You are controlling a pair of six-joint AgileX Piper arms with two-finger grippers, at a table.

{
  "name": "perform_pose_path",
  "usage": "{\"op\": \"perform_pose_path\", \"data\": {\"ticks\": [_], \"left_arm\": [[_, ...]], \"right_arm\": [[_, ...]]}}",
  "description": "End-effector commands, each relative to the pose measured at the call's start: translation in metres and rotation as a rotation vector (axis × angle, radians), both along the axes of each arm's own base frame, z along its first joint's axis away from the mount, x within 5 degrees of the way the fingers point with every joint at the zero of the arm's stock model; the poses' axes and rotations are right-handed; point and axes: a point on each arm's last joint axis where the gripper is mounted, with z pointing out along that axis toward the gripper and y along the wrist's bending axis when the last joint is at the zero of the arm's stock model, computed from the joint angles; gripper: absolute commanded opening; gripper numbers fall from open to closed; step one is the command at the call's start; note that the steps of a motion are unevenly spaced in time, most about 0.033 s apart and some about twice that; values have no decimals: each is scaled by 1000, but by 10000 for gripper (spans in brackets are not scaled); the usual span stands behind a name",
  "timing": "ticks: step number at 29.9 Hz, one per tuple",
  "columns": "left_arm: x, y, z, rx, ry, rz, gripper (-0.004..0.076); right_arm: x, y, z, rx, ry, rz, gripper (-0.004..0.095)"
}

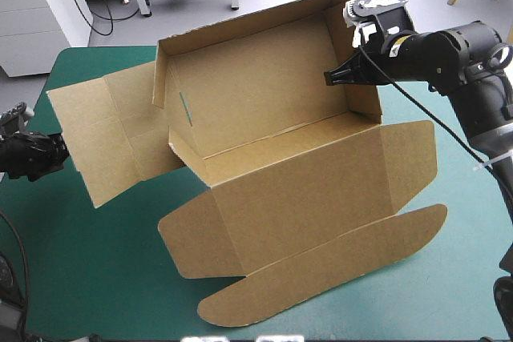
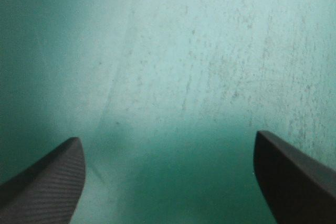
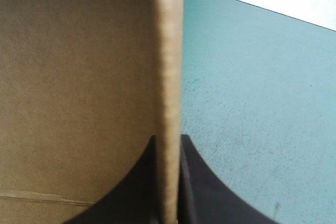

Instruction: Fold the box

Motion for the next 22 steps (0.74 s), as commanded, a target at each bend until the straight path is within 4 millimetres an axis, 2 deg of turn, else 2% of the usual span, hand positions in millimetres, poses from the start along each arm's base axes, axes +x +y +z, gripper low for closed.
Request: {"op": "perform_pose_path", "data": {"ticks": [1, 5, 8, 11, 14, 17, 22], "left_arm": [[6, -2, 18, -43, -108, 60, 658], [12, -8, 10, -146, -97, 0, 625], [17, -21, 11, -197, -189, -194, 604], [20, -36, 23, -281, -341, -336, 591], [20, -45, 38, -378, -481, -406, 587], [21, -52, 45, -428, -539, -429, 587], [21, -72, 49, -410, -539, -509, 587]], "right_arm": [[-11, -3, 28, 81, -150, -6, -19], [-4, 1, 23, 93, -137, -1, -19], [7, 6, 13, 105, -102, 7, -19], [17, 10, 5, 111, -79, 8, -19], [27, 14, -3, 120, -65, 4, -19], [33, 12, -5, 144, -74, -11, -19], [42, -5, -4, 177, -98, -71, -19]]}}
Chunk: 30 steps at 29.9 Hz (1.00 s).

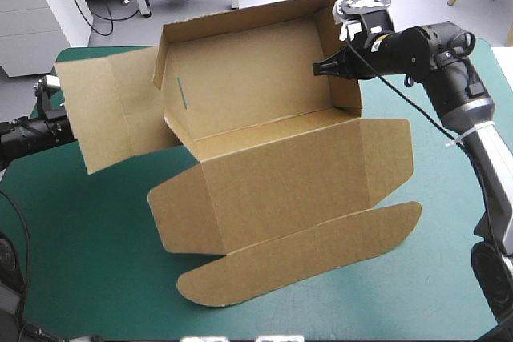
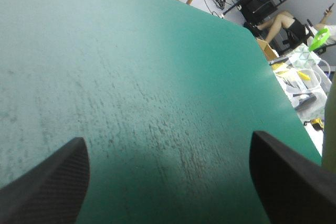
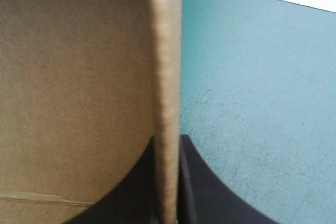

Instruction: Fold the box

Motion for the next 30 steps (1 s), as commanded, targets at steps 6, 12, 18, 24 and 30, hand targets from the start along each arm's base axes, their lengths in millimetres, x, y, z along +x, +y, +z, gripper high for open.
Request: {"op": "perform_pose_path", "data": {"ticks": [6, 12, 18, 24, 30], "left_arm": [[-13, -53, 46, -93, -160, -200, 577], [-17, -79, 66, -137, -256, -259, 559], [-23, -102, 88, -125, -321, -338, 560], [-26, -122, 96, -151, -342, -399, 559], [-25, -123, 105, -262, -361, -370, 559]], "right_arm": [[0, -23, 27, 84, -130, -83, -19], [7, -20, 15, 84, -69, -88, -19], [12, -19, 9, 89, -51, -97, -19], [12, -19, 9, 90, -49, -96, -19], [12, -19, 8, 91, -43, -97, -18]]}}
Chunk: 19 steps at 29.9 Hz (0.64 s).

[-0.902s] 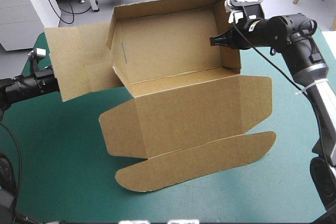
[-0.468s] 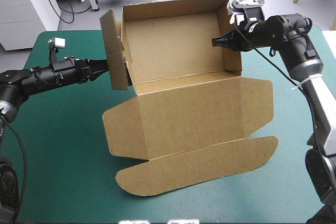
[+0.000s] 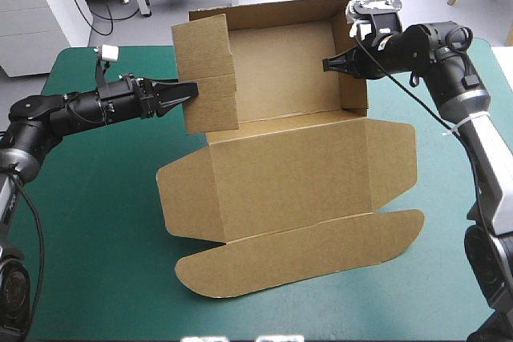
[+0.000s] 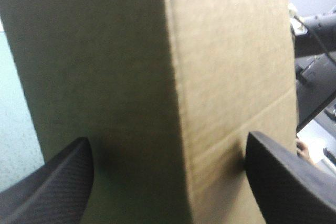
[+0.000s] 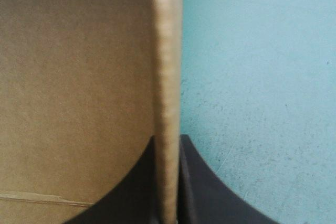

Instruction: Fold the box

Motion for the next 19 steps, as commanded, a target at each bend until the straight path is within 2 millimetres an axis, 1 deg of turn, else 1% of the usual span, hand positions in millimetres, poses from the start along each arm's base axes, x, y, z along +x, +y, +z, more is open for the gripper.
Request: {"op": "perform_pose_path", "data": {"ticks": [1, 4, 6, 10, 13, 16, 19], "left_arm": [[-16, -6, 38, -177, -84, -75, 559], [-16, -5, 40, -194, -93, -71, 559], [-16, -6, 37, -160, -91, -79, 559], [-19, -19, 34, -49, -96, -97, 559], [-18, -34, 35, 124, -35, 1, 559], [-18, -45, 42, 302, 4, 125, 559], [-18, -57, 49, 402, 20, 228, 559]], "right_arm": [[-13, -2, 31, 68, -116, -13, -18], [-14, 1, 31, 72, -108, -12, -18], [-15, 6, 31, 59, -110, 1, -17], [-18, 16, 30, 24, -118, -15, -17], [-19, 20, 30, -7, -126, -45, -18], [-20, 22, 30, -21, -128, -48, -18], [-21, 25, 29, -18, -120, -44, -17]]}}
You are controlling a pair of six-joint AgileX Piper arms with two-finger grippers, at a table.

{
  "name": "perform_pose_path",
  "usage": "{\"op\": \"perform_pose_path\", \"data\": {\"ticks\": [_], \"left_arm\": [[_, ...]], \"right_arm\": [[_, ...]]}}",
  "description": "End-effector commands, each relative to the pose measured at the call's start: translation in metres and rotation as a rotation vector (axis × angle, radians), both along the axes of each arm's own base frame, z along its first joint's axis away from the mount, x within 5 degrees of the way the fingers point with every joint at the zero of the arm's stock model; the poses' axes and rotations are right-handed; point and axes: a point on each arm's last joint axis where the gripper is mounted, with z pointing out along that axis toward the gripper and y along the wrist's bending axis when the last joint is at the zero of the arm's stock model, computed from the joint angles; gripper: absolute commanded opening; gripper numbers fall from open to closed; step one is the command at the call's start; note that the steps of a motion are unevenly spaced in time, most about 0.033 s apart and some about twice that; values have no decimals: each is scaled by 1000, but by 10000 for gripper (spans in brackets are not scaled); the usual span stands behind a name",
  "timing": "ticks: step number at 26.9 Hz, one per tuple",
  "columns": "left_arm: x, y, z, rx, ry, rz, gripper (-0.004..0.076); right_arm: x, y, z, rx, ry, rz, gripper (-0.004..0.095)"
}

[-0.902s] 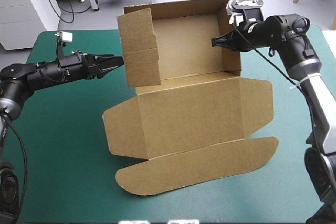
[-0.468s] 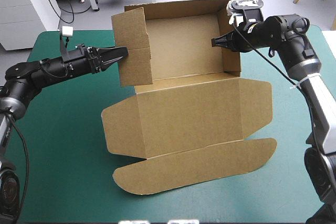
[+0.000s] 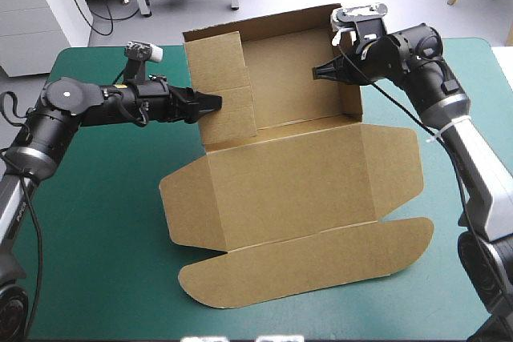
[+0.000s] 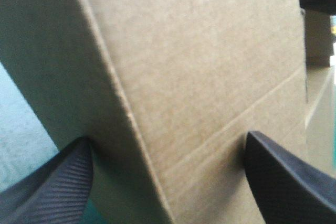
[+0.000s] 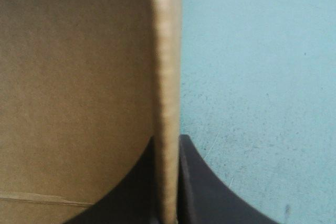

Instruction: Fold the box

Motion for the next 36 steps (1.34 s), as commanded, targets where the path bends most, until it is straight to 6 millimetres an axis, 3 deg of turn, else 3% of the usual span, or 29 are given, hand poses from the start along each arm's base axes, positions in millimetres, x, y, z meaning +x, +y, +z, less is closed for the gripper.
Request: {"op": "perform_pose_path", "data": {"ticks": [1, 9, 21, 25, 28, 30, 36], "left_arm": [[-11, -12, 33, 29, -63, 133, 559], [-4, -27, 29, 59, -55, 351, 559], [-2, -29, 37, 8, -73, 375, 548], [-2, -28, 37, 0, -64, 385, 342], [-2, -28, 38, 13, -78, 388, 102], [-1, -27, 38, 35, -92, 387, -6], [5, -24, 43, 161, -108, 377, -10]], "right_arm": [[-13, 2, 32, 82, -123, 2, -17], [-22, 16, 36, 43, -151, -6, -18], [-28, 30, 37, 24, -168, 1, -18], [-29, 32, 37, 34, -164, 4, -18], [-30, 32, 37, 35, -164, 5, -18], [-30, 32, 38, 36, -166, 5, -18], [-35, 29, 47, 33, -155, -6, -17]]}}
